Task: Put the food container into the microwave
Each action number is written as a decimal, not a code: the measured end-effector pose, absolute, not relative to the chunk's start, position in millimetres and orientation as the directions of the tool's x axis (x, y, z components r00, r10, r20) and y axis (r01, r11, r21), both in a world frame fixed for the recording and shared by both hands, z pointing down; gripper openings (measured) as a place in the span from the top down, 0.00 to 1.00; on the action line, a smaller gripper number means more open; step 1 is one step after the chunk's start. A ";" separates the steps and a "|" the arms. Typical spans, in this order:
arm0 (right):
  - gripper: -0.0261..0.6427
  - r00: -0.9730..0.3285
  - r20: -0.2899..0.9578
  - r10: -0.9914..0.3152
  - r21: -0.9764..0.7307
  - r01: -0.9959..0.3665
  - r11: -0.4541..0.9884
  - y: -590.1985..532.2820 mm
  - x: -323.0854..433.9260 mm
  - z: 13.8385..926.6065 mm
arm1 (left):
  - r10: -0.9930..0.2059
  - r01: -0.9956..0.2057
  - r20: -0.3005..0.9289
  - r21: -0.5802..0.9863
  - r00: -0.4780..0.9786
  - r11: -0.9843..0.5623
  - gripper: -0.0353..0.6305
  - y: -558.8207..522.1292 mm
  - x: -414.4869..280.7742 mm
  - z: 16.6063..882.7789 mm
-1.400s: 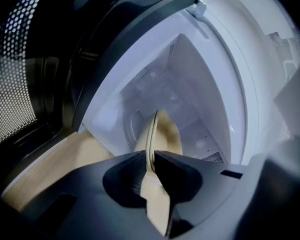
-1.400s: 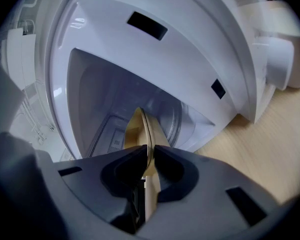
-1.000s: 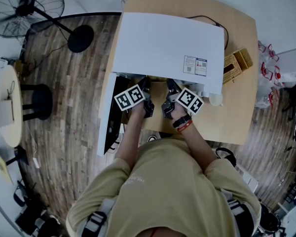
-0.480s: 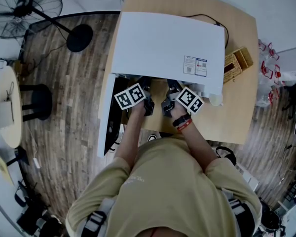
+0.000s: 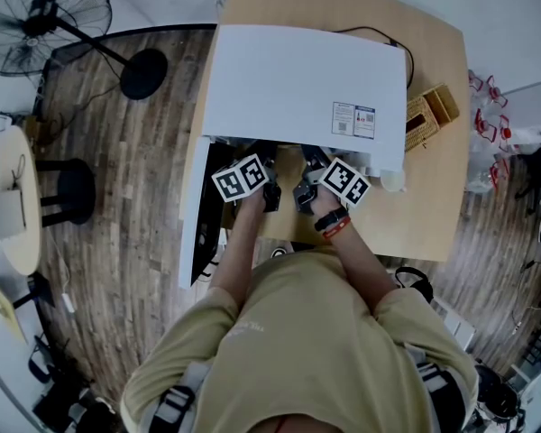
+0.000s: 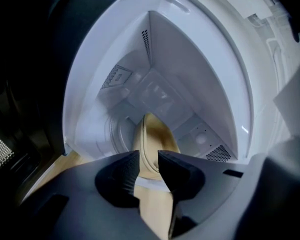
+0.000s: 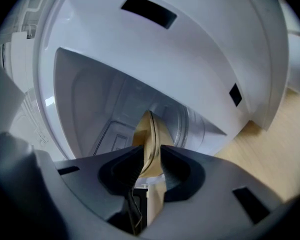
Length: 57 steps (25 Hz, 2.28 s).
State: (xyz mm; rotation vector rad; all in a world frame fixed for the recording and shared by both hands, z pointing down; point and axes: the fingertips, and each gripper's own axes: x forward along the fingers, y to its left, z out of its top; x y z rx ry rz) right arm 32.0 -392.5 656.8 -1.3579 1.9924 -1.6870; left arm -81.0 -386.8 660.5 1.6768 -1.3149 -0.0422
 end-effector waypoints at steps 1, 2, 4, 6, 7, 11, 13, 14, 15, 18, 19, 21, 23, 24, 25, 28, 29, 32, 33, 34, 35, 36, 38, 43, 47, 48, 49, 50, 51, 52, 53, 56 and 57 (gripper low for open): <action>0.80 -0.559 0.390 -0.732 -0.859 -0.507 -0.071 -391.9 31.9 656.1 | -0.759 -0.727 0.497 0.686 0.421 0.046 0.76 -386.0 -80.3 660.0; 0.78 -0.557 0.390 -0.733 -0.858 -0.508 -0.070 -391.2 32.3 655.5 | -0.759 -0.726 0.494 0.687 0.425 0.040 0.74 -385.1 -79.4 659.4; 0.77 -0.553 0.389 -0.737 -0.858 -0.509 -0.071 -389.5 34.3 654.2 | -0.759 -0.727 0.490 0.686 0.430 0.031 0.74 -382.4 -78.0 657.6; 0.77 -0.549 0.387 -0.741 -0.859 -0.506 -0.073 -386.2 37.0 652.4 | -0.759 -0.735 0.491 0.677 0.426 0.026 0.74 -378.4 -77.0 655.6; 0.77 -0.547 0.386 -0.743 -0.859 -0.507 -0.072 -384.3 38.4 651.5 | -0.760 -0.742 0.494 0.670 0.422 0.024 0.74 -376.2 -76.9 654.7; 0.77 -0.539 0.398 -0.743 -0.832 -0.554 -0.044 -376.0 41.4 647.3 | -0.762 -0.760 0.499 0.650 0.413 0.013 0.74 -368.2 -76.3 650.5; 0.77 -0.539 0.399 -0.742 -0.819 -0.574 -0.023 -371.1 41.1 643.7 | -0.763 -0.762 0.497 0.648 0.414 0.009 0.74 -362.5 -76.3 647.7; 0.77 -0.540 0.397 -0.742 -0.816 -0.578 -0.016 -368.9 41.0 641.7 | -0.763 -0.763 0.497 0.646 0.413 0.008 0.74 -359.3 -76.5 646.6; 0.77 -0.541 0.393 -0.743 -0.816 -0.579 -0.011 -366.6 41.2 639.7 | -0.764 -0.765 0.498 0.644 0.411 0.008 0.74 -356.0 -76.7 645.8; 0.77 -0.543 0.384 -0.747 -0.815 -0.580 0.002 -357.6 42.1 635.3 | -0.764 -0.773 0.502 0.634 0.405 0.006 0.74 -344.6 -76.9 644.3; 0.77 -0.543 0.383 -0.747 -0.814 -0.581 0.006 -353.7 42.0 634.3 | -0.764 -0.778 0.504 0.628 0.403 0.003 0.74 -340.2 -77.0 643.5; 0.77 -0.544 0.381 -0.747 -0.811 -0.584 0.012 -345.1 41.1 632.9 | -0.763 -0.791 0.509 0.612 0.400 -0.006 0.74 -330.9 -77.4 641.4; 0.77 -0.548 0.379 -0.746 -0.809 -0.588 0.021 -336.1 39.7 631.3 | -0.763 -0.803 0.510 0.596 0.397 -0.019 0.74 -322.0 -77.5 638.3; 0.77 -0.550 0.378 -0.745 -0.807 -0.591 0.027 -331.2 39.0 630.3 | -0.763 -0.807 0.510 0.590 0.397 -0.026 0.74 -317.2 -77.3 636.6; 0.77 -0.552 0.377 -0.744 -0.802 -0.596 0.036 -326.0 38.1 629.3 | -0.763 -0.809 0.508 0.586 0.400 -0.034 0.74 -312.2 -76.9 635.5; 0.77 -0.554 0.381 -0.740 -0.780 -0.622 0.065 -309.6 36.0 626.3 | -0.760 -0.809 0.501 0.585 0.413 -0.054 0.74 -295.9 -75.6 633.3; 0.77 -0.553 0.384 -0.739 -0.771 -0.633 0.073 -304.0 35.7 625.5 | -0.759 -0.809 0.500 0.585 0.417 -0.059 0.74 -290.2 -75.2 632.4; 0.78 -0.544 0.396 -0.740 -0.742 -0.664 0.091 -286.9 36.4 623.5 | -0.756 -0.819 0.506 0.570 0.416 -0.069 0.75 -272.8 -75.7 630.7; 0.78 -0.542 0.398 -0.741 -0.736 -0.671 0.095 -281.0 37.1 622.5 | -0.756 -0.825 0.510 0.561 0.411 -0.071 0.75 -266.8 -76.2 630.0; 0.78 -0.539 0.397 -0.743 -0.731 -0.676 0.100 -275.2 37.9 620.9 | -0.757 -0.831 0.512 0.551 0.407 -0.074 0.76 -261.1 -76.4 629.0; 0.78 -0.537 0.395 -0.745 -0.726 -0.680 0.106 -269.6 38.6 618.8 | -0.758 -0.837 0.513 0.541 0.403 -0.080 0.76 -255.6 -76.2 627.4; 0.78 -0.535 0.392 -0.748 -0.720 -0.685 0.113 -264.1 39.2 616.5 | -0.760 -0.844 0.513 0.529 0.400 -0.087 0.76 -250.4 -76.1 625.5; 0.79 -0.531 0.388 -0.753 -0.703 -0.699 0.131 -253.1 39.4 612.9 | -0.763 -0.855 0.511 0.508 0.396 -0.103 0.77 -240.8 -76.3 621.5; 0.80 -0.526 0.385 -0.758 -0.667 -0.726 0.165 -228.0 39.6 605.0 | -0.772 -0.848 0.489 0.517 0.406 -0.118 0.79 -219.2 -74.0 612.3; 0.83 -0.518 0.384 -0.765 -0.652 -0.738 0.172 -204.4 44.3 602.7 | -0.771 -0.859 0.490 0.493 0.405 -0.138 0.80 -198.0 -69.7 611.2; 0.85 -0.518 0.383 -0.765 -0.652 -0.738 0.173 -198.4 44.6 602.4 | -0.772 -0.861 0.490 0.488 0.404 -0.141 0.80 -192.6 -69.4 611.4; 0.85 -0.518 0.383 -0.765 -0.650 -0.739 0.176 -192.8 44.4 602.3 | -0.774 -0.864 0.488 0.483 0.403 -0.145 0.81 -187.5 -69.3 611.5; 0.85 -0.519 0.384 -0.764 -0.644 -0.743 0.181 -187.6 43.9 602.2 | -0.777 -0.866 0.486 0.476 0.401 -0.150 0.81 -182.6 -69.1 611.6; 0.86 -0.519 0.386 -0.762 -0.635 -0.749 0.188 -182.6 43.3 602.0 | -0.778 -0.870 0.484 0.467 0.400 -0.157 0.82 -177.6 -68.8 611.8; 0.86 -0.518 0.389 -0.762 -0.624 -0.756 0.196 -177.6 42.9 601.7 | -0.779 -0.875 0.484 0.456 0.398 -0.164 0.82 -172.4 -68.4 612.2; 0.86 -0.517 0.391 -0.762 -0.612 -0.764 0.204 -172.7 42.7 601.1 | -0.779 -0.879 0.485 0.444 0.397 -0.172 0.82 -167.2 -67.9 612.8; 0.86 -0.510 0.398 -0.763 -0.575 -0.786 0.225 -160.9 42.8 599.3 | -0.775 -0.892 0.494 0.411 0.393 -0.190 0.83 -153.5 -67.4 615.3; 0.86 -0.504 0.404 -0.763 -0.560 -0.796 0.229 -157.7 43.4 599.3 | -0.774 -0.895 0.497 0.402 0.391 -0.194 0.83 -149.8 -67.5 615.9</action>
